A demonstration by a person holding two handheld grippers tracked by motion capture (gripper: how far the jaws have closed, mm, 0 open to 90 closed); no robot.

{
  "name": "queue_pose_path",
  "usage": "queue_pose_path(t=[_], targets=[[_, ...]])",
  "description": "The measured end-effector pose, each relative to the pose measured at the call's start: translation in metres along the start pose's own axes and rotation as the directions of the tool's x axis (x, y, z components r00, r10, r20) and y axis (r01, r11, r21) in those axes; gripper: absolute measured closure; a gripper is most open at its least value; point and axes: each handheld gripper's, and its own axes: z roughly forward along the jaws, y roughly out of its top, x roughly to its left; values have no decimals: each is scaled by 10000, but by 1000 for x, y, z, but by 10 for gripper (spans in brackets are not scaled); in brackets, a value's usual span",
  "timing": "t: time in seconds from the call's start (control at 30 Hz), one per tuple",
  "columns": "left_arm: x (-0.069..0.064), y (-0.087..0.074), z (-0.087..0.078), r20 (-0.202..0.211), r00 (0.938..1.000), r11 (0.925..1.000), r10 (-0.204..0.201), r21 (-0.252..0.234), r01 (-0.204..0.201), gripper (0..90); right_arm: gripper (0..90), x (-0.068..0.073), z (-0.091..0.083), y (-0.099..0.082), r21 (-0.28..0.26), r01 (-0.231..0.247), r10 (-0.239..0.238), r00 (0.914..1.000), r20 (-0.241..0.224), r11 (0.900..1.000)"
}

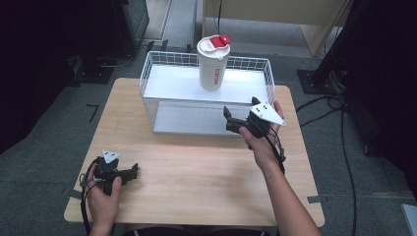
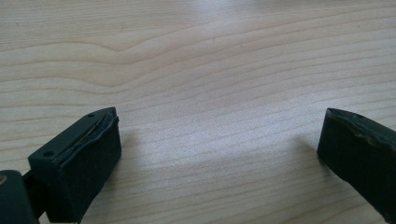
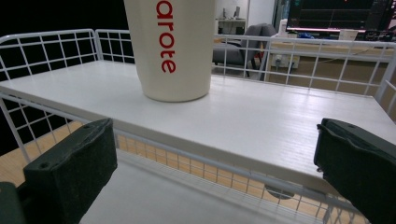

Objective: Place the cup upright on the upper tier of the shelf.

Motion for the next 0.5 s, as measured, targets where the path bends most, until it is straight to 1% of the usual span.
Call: queue_pose_path(t=[0.17,0.27,0.5], targets=[[0,0,0,-11,10000,10000,13,-8,-13,0,0,-4,-11,-11,124,155,-155,9999,23,9998],[0,0,0,-12,10000,10000,13,-9,-13,0,0,-6,-18,-18,217,25,-26,10000,52,9998],[0,0,0,-5,10000,10000,-7,-13,7,0,0,-15,-31,-31,355,40,-46,9998,168,9994]])
